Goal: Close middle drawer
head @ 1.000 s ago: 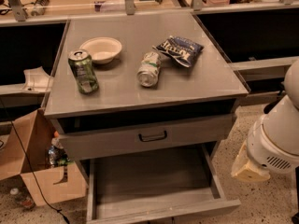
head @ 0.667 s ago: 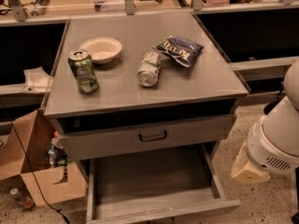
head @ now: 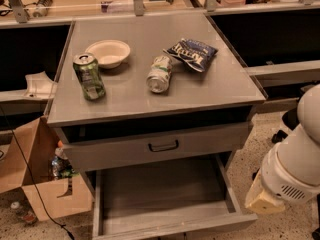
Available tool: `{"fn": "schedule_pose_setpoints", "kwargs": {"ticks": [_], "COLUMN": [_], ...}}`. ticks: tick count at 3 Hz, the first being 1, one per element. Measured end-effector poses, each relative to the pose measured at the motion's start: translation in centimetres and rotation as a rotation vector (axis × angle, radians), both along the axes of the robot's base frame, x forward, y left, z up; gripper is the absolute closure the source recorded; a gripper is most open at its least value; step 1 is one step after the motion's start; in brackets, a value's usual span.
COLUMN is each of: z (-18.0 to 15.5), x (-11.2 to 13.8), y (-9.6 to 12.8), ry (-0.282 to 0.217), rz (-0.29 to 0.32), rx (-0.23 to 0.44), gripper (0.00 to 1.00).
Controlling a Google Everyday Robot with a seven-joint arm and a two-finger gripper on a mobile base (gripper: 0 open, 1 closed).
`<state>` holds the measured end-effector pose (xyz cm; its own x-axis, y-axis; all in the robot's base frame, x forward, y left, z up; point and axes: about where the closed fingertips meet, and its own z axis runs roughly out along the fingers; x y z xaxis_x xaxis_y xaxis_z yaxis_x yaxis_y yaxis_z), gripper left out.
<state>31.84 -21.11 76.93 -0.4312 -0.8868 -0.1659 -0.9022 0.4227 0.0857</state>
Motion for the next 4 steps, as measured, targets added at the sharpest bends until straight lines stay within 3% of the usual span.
{"fn": "schedule_pose_setpoints", "kwargs": {"ticks": [2,4], "z": [-7.6,-8.6], "x": [-2.2,-2.8], "y": [0.5,0.4], "ry": [0.131,0.157], "rz": [-0.065,-0.076], "rx": [0.030,0.037], "gripper": [1.00,1.00]}}
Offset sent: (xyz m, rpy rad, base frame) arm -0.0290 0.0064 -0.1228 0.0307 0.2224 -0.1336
